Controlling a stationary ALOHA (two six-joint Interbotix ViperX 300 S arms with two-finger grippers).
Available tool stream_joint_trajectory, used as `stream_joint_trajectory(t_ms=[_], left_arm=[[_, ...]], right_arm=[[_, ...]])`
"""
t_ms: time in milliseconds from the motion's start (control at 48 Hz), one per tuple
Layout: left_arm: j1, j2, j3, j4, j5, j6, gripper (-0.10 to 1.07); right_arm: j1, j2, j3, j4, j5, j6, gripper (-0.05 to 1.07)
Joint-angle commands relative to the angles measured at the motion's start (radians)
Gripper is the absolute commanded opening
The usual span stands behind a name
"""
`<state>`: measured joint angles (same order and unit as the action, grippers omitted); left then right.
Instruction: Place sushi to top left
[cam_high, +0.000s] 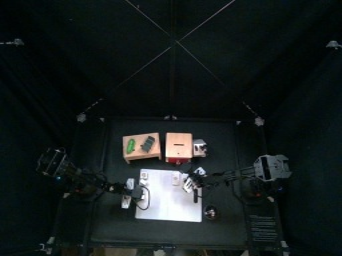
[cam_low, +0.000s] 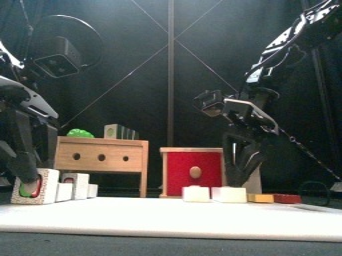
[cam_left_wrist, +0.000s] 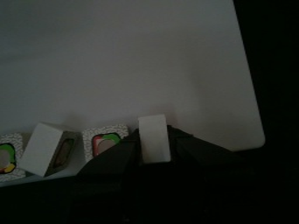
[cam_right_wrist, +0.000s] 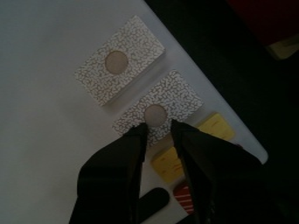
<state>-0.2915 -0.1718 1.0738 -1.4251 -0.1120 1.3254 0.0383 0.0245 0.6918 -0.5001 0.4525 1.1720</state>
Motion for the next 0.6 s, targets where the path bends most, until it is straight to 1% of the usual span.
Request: stream_joint_trajectory(t_ms=[0,250,583], left_arm=[[0.005,-0.009,-0.011,0.003,-0.011,0.002,0.72],[0.005,-0.009,-0.017,0.006,-0.012,0.002,0.8],[0.005,-0.035,-0.032,0.011,-0.011,0.002,0.83]], right_arm=[[0.0,-0.015,-0.018,-0.002,-0.002,-0.002,0.7],[-0.002,-0.015,-0.018,-0.006,0.005,-0.005,0.7],[0.0,-0.015,-0.018,-0.008,0.006,-0.005,0.7]])
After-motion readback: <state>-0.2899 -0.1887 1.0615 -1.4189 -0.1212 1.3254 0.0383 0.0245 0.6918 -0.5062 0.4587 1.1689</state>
